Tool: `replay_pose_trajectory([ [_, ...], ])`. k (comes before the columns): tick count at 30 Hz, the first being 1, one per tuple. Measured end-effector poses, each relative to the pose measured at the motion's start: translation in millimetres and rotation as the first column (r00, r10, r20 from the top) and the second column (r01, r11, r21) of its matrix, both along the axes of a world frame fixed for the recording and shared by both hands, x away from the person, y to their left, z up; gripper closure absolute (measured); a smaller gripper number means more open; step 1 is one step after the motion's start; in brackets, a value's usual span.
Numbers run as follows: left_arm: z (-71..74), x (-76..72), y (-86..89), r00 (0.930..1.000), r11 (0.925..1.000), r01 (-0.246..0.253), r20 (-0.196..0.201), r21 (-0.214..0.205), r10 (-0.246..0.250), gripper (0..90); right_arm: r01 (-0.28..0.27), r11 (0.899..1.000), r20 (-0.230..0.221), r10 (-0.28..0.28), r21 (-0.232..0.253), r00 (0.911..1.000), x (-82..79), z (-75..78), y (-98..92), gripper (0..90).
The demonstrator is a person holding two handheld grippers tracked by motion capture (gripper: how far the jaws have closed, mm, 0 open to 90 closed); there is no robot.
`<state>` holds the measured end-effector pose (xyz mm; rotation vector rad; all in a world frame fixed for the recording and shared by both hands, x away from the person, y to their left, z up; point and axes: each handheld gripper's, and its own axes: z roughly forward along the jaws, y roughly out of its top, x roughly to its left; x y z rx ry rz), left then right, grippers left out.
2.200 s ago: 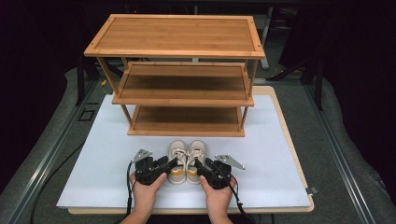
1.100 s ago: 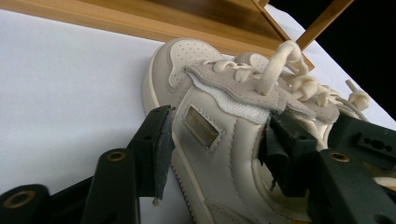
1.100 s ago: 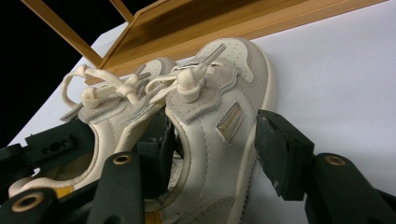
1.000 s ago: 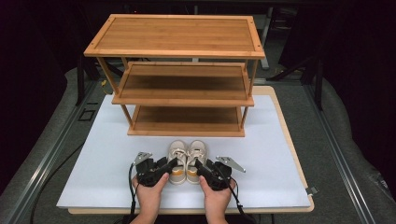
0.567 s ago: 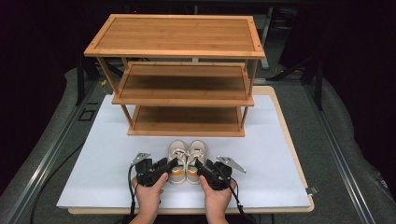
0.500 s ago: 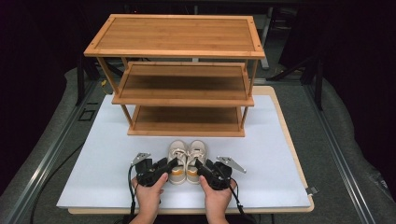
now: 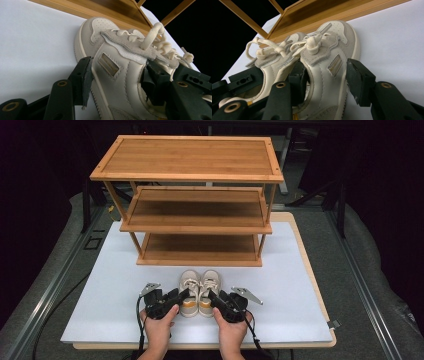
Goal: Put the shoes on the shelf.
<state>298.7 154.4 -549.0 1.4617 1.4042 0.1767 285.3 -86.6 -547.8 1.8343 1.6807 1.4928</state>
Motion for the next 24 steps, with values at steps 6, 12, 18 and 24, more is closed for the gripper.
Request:
replay_pose_trajectory([
  [6,3.2,0.1,0.3,1.0000,1.0000,0.003,0.002,0.006,-0.003,45.7,-0.003,1.000,0.015,0.003,0.019,0.9999,1.2,1.6,0.8,52.0],
  [12,9.0,1.2,-1.1,1.0000,0.9999,0.004,0.005,0.010,-0.005,45.7,-0.002,1.000,0.001,0.002,0.001,1.0000,0.8,7.2,-0.6,52.0],
  [18,17.3,2.1,-1.4,0.9999,0.9999,0.011,0.011,0.012,-0.011,45.7,0.001,1.000,0.013,-0.001,0.005,0.9999,1.4,14.4,-1.0,51.9],
  [24,25.1,2.4,-0.7,0.9997,0.9999,0.012,0.019,0.012,-0.012,45.8,-0.011,1.000,0.036,0.011,0.018,0.9993,2.8,23.0,-0.8,51.8],
])
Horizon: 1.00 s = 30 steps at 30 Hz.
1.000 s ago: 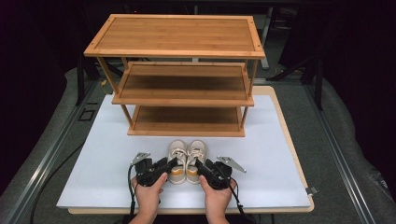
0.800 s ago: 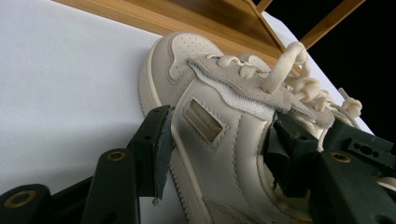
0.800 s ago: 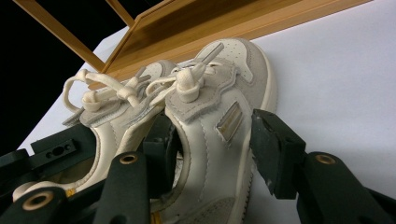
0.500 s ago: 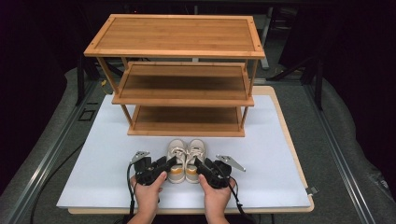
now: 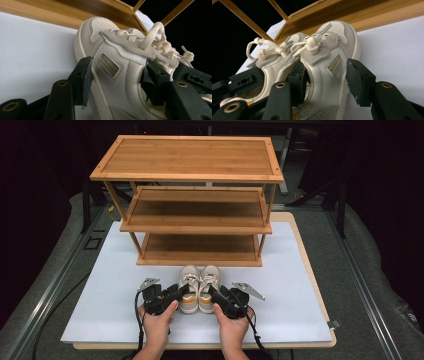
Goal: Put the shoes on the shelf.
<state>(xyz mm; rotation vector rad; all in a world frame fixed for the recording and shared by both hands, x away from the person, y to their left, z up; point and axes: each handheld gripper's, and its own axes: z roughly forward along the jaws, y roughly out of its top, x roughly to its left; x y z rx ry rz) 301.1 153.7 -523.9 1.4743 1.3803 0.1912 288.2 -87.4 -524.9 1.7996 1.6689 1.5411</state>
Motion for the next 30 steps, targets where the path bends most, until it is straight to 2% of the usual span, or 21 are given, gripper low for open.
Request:
replay_pose_trajectory([
  [1,2.2,-0.1,0.1,1.0000,1.0000,-0.001,0.000,-0.002,0.001,45.7,0.011,1.000,-0.012,-0.011,-0.018,0.9999,-0.6,2.6,0.0,51.8],
  [4,7.2,0.1,0.9,1.0000,1.0000,-0.002,0.002,-0.007,0.002,45.7,-0.005,1.000,0.005,0.005,-0.001,1.0000,0.7,7.6,0.6,51.7],
  [5,8.8,0.3,1.5,1.0000,1.0000,0.000,0.004,-0.004,0.000,45.8,-0.013,1.000,-0.013,0.013,-0.015,0.9998,-0.3,9.9,-0.5,51.8],
  [6,10.5,0.3,1.6,1.0000,1.0000,-0.001,0.003,-0.007,0.001,45.8,0.001,1.000,0.002,-0.001,-0.007,1.0000,0.8,10.8,0.9,51.7],
  [11,19.5,0.3,1.7,0.9999,0.9999,-0.006,0.015,-0.011,0.006,45.8,0.002,1.000,0.001,-0.002,-0.029,1.0000,0.5,21.6,1.6,51.7],
  [18,33.1,0.6,2.5,0.9995,1.0000,-0.001,0.030,-0.007,0.001,45.8,-0.002,1.000,0.028,0.003,-0.014,0.9996,0.9,32.9,2.2,51.8],
  [21,38.1,1.1,2.7,0.9994,1.0000,0.002,0.036,-0.006,-0.001,45.8,0.003,1.000,0.020,-0.002,-0.019,0.9998,0.3,38.2,2.0,51.8],
  [23,41.1,1.2,2.9,0.9992,1.0000,0.001,0.041,-0.005,-0.001,45.9,0.000,1.000,0.042,0.000,-0.003,0.9991,1.2,40.2,2.2,51.8],
  [25,44.1,1.2,2.5,0.9990,1.0000,-0.001,0.044,-0.005,0.001,45.9,-0.011,1.000,0.023,0.012,-0.011,0.9997,0.2,44.2,0.6,51.8],
  [26,45.6,1.1,2.3,0.9989,1.0000,-0.001,0.046,-0.003,0.001,45.9,-0.005,1.000,0.042,0.005,0.001,0.9991,1.2,44.0,1.4,51.8],
  [30,51.7,0.6,2.3,0.9987,1.0000,0.000,0.052,-0.007,0.000,45.9,-0.001,1.000,0.048,0.001,0.001,0.9989,0.6,49.8,1.3,51.8],
])
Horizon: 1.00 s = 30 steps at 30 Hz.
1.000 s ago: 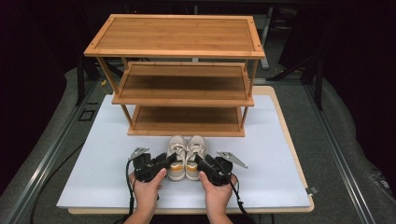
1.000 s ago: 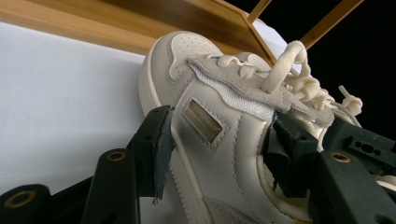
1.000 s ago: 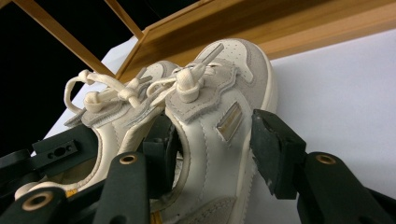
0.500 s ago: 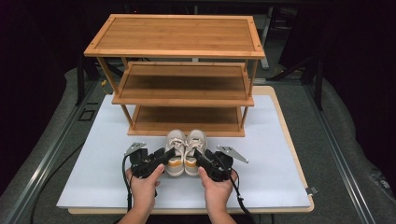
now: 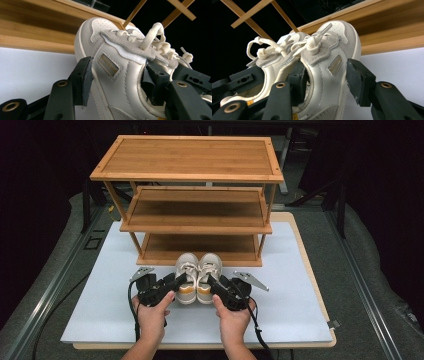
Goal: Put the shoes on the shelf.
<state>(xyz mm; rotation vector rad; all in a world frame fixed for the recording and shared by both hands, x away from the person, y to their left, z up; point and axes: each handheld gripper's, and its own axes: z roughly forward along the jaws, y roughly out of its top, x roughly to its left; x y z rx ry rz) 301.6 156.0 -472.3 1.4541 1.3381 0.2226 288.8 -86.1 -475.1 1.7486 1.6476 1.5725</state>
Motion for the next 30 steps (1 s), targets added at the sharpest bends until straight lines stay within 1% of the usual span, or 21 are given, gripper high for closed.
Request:
replay_pose_trajectory([
  [2,3.3,-0.7,0.6,1.0000,1.0000,0.000,0.004,0.002,0.000,46.0,-0.003,1.000,0.005,0.003,-0.005,1.0000,-0.6,3.2,-0.1,51.8],
  [4,6.9,-1.3,1.3,1.0000,1.0000,-0.002,0.009,0.002,0.002,46.0,-0.003,1.000,0.010,0.003,-0.002,0.9999,-0.9,6.9,0.2,51.8],
  [5,9.0,-1.9,1.0,0.9999,1.0000,-0.007,0.008,-0.005,0.007,46.0,-0.005,1.000,0.008,0.005,-0.001,1.0000,-1.0,8.3,0.2,51.8],
  [6,10.9,-2.1,1.6,0.9999,1.0000,-0.006,0.012,0.000,0.006,46.0,-0.007,1.000,0.013,0.007,0.001,0.9999,-1.0,9.7,0.6,51.8],
  [7,12.8,-2.6,1.9,0.9998,1.0000,-0.007,0.016,-0.002,0.007,46.1,-0.016,1.000,0.017,0.016,0.008,0.9997,-1.1,11.4,0.8,51.8],
  [8,14.6,-2.9,2.2,0.9998,1.0000,-0.008,0.019,-0.003,0.008,46.0,-0.007,1.000,0.016,0.007,-0.001,0.9998,-1.4,13.5,1.4,51.8],
  [10,18.3,-3.7,2.9,0.9997,0.9999,-0.009,0.024,-0.006,0.009,46.1,-0.008,1.000,0.012,0.008,-0.008,0.9999,-2.3,18.2,1.8,51.8],
  [11,20.4,-3.9,3.5,0.9996,0.9999,-0.007,0.027,-0.008,0.007,46.1,-0.012,1.000,0.026,0.012,-0.001,0.9996,-2.1,19.8,2.2,51.8],
  [14,24.7,-3.8,3.9,0.9996,0.9998,-0.005,0.027,-0.019,0.005,46.1,-0.014,1.000,0.033,0.014,-0.007,0.9994,-3.1,25.6,2.3,51.9],
  [16,28.3,-3.6,3.1,0.9996,0.9998,-0.001,0.030,-0.020,0.001,46.2,-0.006,1.000,0.026,0.006,-0.024,0.9996,-4.1,29.4,0.9,51.9],
  [19,32.4,-3.9,2.0,0.9994,0.9998,-0.004,0.035,-0.018,0.005,46.2,-0.014,1.000,0.043,0.014,-0.008,0.9990,-2.9,32.8,0.2,51.9],
  [22,36.0,-4.0,2.7,0.9992,0.9999,-0.003,0.041,-0.016,0.003,46.2,-0.014,1.000,0.047,0.014,-0.011,0.9988,-3.0,37.1,0.7,51.9],
  [23,37.5,-4.1,3.2,0.9991,0.9998,-0.006,0.043,-0.020,0.006,46.2,-0.021,1.000,0.038,0.021,-0.013,0.9991,-3.4,38.9,0.3,51.9],
  [25,39.5,-4.2,3.6,0.9990,0.9998,-0.006,0.044,-0.021,0.007,46.2,-0.017,1.000,0.048,0.018,-0.011,0.9987,-2.7,40.9,1.5,51.9],
  [26,40.8,-4.1,3.8,0.9990,0.9998,-0.007,0.045,-0.020,0.008,46.2,-0.019,1.000,0.040,0.020,-0.021,0.9990,-3.0,42.5,1.5,51.9],
  [28,43.6,-3.9,4.0,0.9989,0.9999,-0.006,0.047,-0.016,0.007,46.2,-0.022,1.000,0.047,0.023,-0.020,0.9986,-2.4,45.0,2.0,51.9],
  [30,46.6,-3.7,4.3,0.9987,0.9998,-0.004,0.052,-0.022,0.005,46.2,-0.024,1.000,0.051,0.024,-0.018,0.9984,-2.0,47.5,2.2,51.9],
])
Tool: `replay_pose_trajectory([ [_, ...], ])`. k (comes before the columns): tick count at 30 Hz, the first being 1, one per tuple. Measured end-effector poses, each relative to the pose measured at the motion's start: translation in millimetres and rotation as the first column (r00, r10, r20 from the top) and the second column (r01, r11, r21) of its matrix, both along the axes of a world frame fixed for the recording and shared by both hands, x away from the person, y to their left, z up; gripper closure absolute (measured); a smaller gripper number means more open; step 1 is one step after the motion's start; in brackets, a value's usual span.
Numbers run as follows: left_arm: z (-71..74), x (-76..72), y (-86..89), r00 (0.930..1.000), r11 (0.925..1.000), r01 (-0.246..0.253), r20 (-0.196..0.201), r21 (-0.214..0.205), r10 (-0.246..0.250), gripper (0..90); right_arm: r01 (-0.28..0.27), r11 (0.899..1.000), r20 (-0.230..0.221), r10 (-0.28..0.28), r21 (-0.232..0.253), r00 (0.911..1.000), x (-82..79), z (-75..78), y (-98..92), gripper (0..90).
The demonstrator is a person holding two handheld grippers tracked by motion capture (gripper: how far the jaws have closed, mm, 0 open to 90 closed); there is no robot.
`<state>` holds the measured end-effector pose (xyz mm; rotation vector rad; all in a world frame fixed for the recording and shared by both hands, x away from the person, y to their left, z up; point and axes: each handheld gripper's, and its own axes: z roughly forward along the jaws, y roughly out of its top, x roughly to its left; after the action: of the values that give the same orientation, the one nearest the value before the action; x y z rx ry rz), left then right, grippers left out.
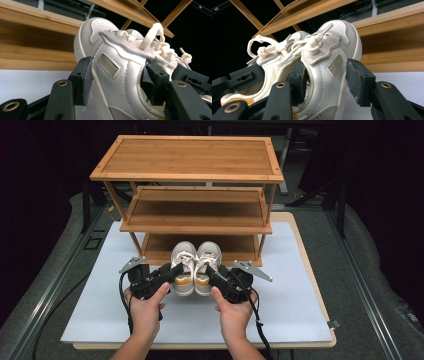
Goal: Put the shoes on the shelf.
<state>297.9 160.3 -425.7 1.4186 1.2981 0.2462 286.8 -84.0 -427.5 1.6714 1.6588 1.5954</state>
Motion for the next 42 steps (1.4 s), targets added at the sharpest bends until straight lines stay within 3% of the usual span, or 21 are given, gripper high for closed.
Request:
replay_pose_trajectory([
  [5,7.0,-2.5,-0.5,0.9997,1.0000,0.000,0.024,0.000,0.000,46.3,-0.003,1.000,0.014,0.003,-0.004,0.9999,-1.1,8.7,-1.7,51.9],
  [29,36.6,9.1,2.0,0.9994,0.9997,0.017,0.029,-0.017,-0.017,46.2,-0.002,1.000,0.041,0.002,-0.004,0.9991,8.2,38.7,-1.8,51.9],
  [37,43.1,13.6,0.3,0.9993,0.9995,0.025,0.030,-0.019,-0.024,46.3,0.002,0.999,0.045,0.000,-0.036,0.9990,12.4,48.8,-2.7,51.9],
  [42,47.6,16.1,-1.1,0.9992,0.9996,0.023,0.034,-0.017,-0.023,46.3,-0.001,0.999,0.053,0.003,-0.032,0.9986,14.9,53.2,-3.4,52.0],
])
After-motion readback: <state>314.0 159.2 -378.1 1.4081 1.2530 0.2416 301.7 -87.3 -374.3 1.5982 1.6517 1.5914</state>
